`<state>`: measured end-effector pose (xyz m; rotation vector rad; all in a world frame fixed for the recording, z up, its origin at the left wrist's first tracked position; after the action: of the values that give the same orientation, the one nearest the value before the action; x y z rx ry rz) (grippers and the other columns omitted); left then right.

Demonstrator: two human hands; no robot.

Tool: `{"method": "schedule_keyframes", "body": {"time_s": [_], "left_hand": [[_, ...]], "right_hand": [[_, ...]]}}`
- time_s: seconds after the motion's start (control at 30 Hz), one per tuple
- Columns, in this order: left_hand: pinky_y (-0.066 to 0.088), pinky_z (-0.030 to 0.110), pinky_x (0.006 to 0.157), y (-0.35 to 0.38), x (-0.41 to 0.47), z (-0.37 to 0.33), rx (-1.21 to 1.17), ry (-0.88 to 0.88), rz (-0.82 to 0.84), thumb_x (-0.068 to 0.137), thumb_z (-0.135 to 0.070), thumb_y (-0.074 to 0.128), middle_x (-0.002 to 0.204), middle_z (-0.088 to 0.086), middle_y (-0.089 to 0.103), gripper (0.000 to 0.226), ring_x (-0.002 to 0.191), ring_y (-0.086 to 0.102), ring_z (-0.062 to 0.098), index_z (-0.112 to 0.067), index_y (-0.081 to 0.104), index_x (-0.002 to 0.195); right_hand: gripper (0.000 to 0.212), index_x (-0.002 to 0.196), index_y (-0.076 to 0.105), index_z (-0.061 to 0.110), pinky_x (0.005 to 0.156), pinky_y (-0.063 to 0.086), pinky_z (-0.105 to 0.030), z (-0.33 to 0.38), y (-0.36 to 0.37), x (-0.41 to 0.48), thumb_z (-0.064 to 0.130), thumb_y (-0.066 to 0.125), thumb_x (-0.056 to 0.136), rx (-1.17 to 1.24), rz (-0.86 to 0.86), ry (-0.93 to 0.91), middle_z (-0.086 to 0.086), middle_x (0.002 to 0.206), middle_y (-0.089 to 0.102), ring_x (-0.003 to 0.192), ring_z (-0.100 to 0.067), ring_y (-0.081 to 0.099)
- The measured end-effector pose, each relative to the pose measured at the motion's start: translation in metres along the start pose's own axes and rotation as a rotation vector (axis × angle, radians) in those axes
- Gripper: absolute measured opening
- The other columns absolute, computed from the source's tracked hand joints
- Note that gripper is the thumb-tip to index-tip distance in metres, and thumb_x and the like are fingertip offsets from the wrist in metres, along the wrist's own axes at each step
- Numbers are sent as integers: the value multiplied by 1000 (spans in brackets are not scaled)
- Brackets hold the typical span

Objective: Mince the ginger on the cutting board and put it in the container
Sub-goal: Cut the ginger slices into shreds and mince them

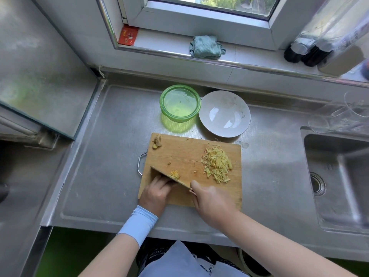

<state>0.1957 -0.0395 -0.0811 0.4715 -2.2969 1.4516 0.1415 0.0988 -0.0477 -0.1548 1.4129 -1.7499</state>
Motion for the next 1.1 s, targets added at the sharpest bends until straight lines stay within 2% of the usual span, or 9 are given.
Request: {"method": "schedule_keyframes", "body": {"time_s": [0.17, 0.3, 0.5, 0.63, 0.73, 0.83, 0.9, 1.0, 1.1], "left_hand": [[55, 33, 57, 0, -3, -1, -3, 15, 5, 89, -4, 56, 99, 8, 71, 23, 88, 58, 26, -10, 78, 92], [55, 35, 61, 5, -4, 2, -21, -44, 9, 87, 2, 57, 100, 10, 70, 22, 89, 61, 30, -7, 76, 93], [50, 33, 67, -2, -3, -5, 20, -55, -52, 100, -5, 40, 93, 10, 71, 39, 86, 56, 24, -8, 78, 91], [49, 31, 68, -5, -3, -5, 28, -87, -76, 90, 0, 50, 95, 11, 72, 29, 89, 58, 26, -7, 78, 88], [52, 33, 60, -2, -6, -4, 12, -100, -84, 101, -5, 41, 93, 10, 72, 39, 84, 58, 26, -7, 78, 87], [50, 33, 64, -3, -6, -4, 15, -106, -90, 104, -11, 38, 91, 10, 71, 44, 83, 56, 25, -8, 78, 88], [48, 31, 70, -3, -8, -4, 6, -98, -100, 100, -6, 44, 96, 9, 70, 34, 88, 56, 24, -10, 77, 93], [48, 29, 75, -3, -8, -3, -18, -85, -109, 88, 2, 52, 106, 7, 67, 30, 93, 57, 25, -13, 73, 101], [49, 31, 70, 1, -8, -2, 6, -97, -90, 87, 2, 52, 95, 12, 72, 28, 89, 57, 26, -8, 78, 90]], "right_hand": [[11, 95, 29, 25, 48, 38, -41, 2, -2, -1, 28, 35, 104, 10, 3, -27, -5, 63, 48, 52, -31, 45], [11, 96, 28, 26, 48, 33, -37, -5, 1, -9, 28, 35, 103, 0, 16, 20, -4, 62, 45, 52, -31, 44], [10, 98, 32, 23, 49, 39, -40, 9, -3, 4, 29, 34, 105, 21, -3, -32, -7, 66, 49, 57, -33, 49], [6, 98, 32, 23, 48, 37, -40, -5, 0, -13, 26, 35, 103, -11, 14, -8, -2, 62, 46, 54, -31, 47], [7, 98, 30, 25, 47, 35, -38, 0, 3, -5, 26, 34, 103, 6, 2, -8, -2, 62, 46, 54, -31, 48], [4, 102, 33, 23, 49, 40, -38, 9, 1, 4, 26, 33, 104, 31, -1, -26, -5, 66, 48, 56, -31, 49], [3, 102, 33, 24, 49, 41, -40, 6, -1, -1, 26, 34, 104, 25, -10, -30, -6, 67, 51, 55, -31, 47], [9, 96, 28, 26, 47, 34, -38, -4, 2, -12, 26, 34, 103, -6, -2, -8, -5, 64, 50, 53, -31, 45], [3, 102, 34, 23, 46, 29, -36, 1, 4, -5, 25, 34, 104, -2, -2, -11, -4, 63, 49, 53, -32, 48]]}}
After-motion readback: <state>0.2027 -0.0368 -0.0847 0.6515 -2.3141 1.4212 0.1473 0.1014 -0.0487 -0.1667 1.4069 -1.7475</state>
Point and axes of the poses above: each hand's wrist, its own x-axis towards the middle knuckle, its own y-axis out of the palm, z = x × y, the point moved 8 cm from there along x, towards the middle knuckle
